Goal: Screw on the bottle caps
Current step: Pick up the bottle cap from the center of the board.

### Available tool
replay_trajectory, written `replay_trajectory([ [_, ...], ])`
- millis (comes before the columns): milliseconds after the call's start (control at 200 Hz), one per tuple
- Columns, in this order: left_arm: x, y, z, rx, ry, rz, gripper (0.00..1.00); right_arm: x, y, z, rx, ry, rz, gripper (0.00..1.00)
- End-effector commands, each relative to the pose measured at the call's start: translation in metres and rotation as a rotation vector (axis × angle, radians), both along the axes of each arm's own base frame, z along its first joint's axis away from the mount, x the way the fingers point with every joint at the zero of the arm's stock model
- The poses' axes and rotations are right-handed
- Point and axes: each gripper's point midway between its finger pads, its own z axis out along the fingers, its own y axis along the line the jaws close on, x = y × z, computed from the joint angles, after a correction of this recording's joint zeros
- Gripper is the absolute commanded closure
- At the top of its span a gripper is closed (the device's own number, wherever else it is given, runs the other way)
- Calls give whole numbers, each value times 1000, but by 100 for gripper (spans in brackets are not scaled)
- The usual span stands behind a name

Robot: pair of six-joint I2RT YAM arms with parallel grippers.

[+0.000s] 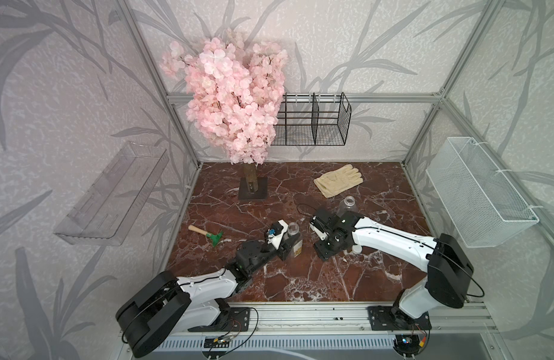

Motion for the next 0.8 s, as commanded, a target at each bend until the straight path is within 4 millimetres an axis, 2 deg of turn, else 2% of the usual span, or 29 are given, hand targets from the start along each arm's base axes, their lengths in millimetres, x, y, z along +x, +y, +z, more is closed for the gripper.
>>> replay_trajectory([
  [0,-5,2,-10,28,14,-11,64,4,1,1,-29,-7,-14,34],
  [275,-6,2,-10,31,13,-11,64,7,1,-16,-75,17,-21,34],
  [425,-6,3,-11,34,10,-10,64,8,2,-18,-79,13,-17,31],
  [475,-6,2,-10,35,9,-12,63,7,0,-27,-103,33,-16,31],
  [795,-6,3,-12,40,13,-12,64,7,-3,-38,-138,51,-7,33],
])
